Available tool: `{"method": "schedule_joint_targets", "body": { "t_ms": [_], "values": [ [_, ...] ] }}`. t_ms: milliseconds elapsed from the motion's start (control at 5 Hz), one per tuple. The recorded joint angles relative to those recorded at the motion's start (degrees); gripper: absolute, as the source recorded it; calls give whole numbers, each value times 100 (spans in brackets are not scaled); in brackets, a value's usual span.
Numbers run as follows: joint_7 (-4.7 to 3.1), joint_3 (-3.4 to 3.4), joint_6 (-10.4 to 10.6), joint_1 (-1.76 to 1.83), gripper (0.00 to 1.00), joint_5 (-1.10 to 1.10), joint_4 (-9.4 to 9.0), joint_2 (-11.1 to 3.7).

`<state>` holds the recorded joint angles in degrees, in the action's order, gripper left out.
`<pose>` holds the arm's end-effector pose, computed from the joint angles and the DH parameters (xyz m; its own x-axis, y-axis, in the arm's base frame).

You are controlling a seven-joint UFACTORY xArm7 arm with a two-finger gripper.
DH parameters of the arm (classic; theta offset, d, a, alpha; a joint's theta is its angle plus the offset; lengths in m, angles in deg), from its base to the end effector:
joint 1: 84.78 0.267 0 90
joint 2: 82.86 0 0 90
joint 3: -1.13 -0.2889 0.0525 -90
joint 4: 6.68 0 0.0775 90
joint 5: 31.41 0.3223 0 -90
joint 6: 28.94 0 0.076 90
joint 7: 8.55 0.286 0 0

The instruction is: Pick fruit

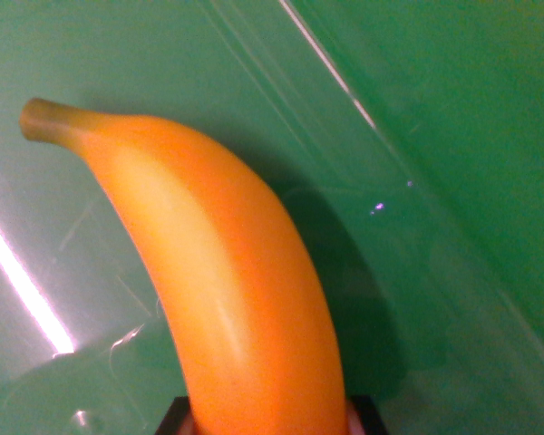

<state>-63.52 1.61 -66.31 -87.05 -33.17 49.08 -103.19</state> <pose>0.4652 -0.0263 0.0136 0.5919 0.8052 -0.0366 0.8053 -0.5927 -0.0161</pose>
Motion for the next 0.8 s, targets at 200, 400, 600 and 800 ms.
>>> {"method": "schedule_joint_targets", "body": {
  "t_ms": [200,400,600,800],
  "values": [
    [0,0,0,0,100,0,0,0],
    [-2,-1,-85,0,100,1,48,37],
    [-2,-1,-85,0,100,1,48,37],
    [-5,-2,-204,-1,100,3,116,88]
  ]
}}
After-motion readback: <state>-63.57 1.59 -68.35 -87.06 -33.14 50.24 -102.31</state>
